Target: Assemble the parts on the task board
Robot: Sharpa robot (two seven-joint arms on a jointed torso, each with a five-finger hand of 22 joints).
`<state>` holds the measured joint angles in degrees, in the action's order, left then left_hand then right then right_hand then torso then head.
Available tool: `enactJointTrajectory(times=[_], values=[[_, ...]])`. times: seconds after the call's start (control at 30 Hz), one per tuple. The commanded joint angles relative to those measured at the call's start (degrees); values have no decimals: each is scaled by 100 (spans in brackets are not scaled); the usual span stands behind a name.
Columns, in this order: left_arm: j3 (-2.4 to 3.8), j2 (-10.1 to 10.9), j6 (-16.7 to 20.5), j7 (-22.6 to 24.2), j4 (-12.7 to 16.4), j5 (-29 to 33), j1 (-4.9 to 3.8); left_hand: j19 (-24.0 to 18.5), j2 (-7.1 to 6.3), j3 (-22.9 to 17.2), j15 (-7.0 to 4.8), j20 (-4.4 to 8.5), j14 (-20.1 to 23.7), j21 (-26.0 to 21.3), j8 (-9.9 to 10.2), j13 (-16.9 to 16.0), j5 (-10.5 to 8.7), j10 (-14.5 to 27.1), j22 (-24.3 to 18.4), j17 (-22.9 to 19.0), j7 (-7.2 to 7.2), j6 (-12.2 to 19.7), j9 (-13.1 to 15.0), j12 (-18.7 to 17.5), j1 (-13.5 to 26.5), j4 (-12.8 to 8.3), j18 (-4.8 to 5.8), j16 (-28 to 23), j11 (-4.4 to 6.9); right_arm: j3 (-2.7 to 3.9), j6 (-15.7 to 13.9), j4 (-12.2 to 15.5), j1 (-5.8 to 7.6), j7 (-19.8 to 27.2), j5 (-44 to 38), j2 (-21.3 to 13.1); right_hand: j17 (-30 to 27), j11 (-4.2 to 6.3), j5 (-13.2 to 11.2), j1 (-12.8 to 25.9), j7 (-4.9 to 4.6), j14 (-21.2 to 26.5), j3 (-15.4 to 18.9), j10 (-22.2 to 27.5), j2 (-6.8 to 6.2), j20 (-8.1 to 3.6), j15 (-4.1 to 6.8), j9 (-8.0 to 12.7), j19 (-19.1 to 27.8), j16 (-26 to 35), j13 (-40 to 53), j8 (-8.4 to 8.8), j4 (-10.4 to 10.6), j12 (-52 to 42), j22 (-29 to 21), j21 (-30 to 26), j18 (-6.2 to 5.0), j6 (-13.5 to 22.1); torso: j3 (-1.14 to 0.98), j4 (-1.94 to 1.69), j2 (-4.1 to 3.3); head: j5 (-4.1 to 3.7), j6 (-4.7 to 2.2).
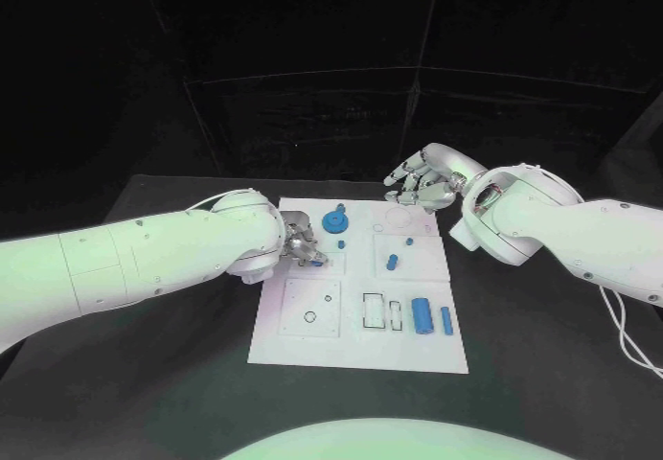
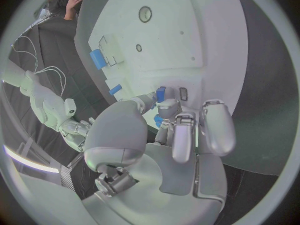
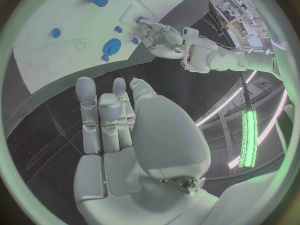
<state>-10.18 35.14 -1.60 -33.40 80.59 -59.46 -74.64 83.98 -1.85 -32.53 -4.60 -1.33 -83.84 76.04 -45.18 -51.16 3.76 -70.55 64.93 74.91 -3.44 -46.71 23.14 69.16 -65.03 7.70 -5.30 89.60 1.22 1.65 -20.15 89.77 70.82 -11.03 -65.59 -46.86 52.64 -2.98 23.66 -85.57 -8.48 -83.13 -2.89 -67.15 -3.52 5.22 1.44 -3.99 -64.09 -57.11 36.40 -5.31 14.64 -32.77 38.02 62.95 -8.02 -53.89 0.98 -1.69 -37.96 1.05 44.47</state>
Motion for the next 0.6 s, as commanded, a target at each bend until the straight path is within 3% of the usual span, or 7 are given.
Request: enactJointTrajectory(times=[0.03,0.33,0.6], values=[[-15,0,-157,-90,11,-26,20,41,24,-849,-38,23,-612,25,-43,-12,21,-63,22,1491,31,1,12,25,-1,-807,80,33,1,3,23,5,10,35,-22,1,-5,-4,37,-2,3,-24,10,-26,-48,-36,-4,2,-6,23,-5,-4,28,28,-5,-30,-118,-56,0,1,1,-10,9],[-14,-40,-223,-120,-46,63,21,56,-45,-887,-50,31,-616,60,-124,-101,11,-131,81,1509,58,-57,54,84,159,-750,89,40,19,3,20,3,9,36,-22,7,-19,-4,40,0,3,-22,8,-24,-49,-36,-5,3,1,38,-8,-4,33,28,-22,-41,-120,-56,-2,6,-1,-25,6],[-13,-125,-329,-164,-180,143,18,55,-98,-670,-74,49,-616,54,-194,-178,-7,-192,75,1509,107,-149,87,146,544,-466,86,40,54,2,29,-16,9,36,-21,20,-19,-4,40,0,3,-22,8,-24,-49,-36,-5,3,1,38,-8,-4,33,28,-22,-41,-120,-56,-2,5,-1,-19,16]])
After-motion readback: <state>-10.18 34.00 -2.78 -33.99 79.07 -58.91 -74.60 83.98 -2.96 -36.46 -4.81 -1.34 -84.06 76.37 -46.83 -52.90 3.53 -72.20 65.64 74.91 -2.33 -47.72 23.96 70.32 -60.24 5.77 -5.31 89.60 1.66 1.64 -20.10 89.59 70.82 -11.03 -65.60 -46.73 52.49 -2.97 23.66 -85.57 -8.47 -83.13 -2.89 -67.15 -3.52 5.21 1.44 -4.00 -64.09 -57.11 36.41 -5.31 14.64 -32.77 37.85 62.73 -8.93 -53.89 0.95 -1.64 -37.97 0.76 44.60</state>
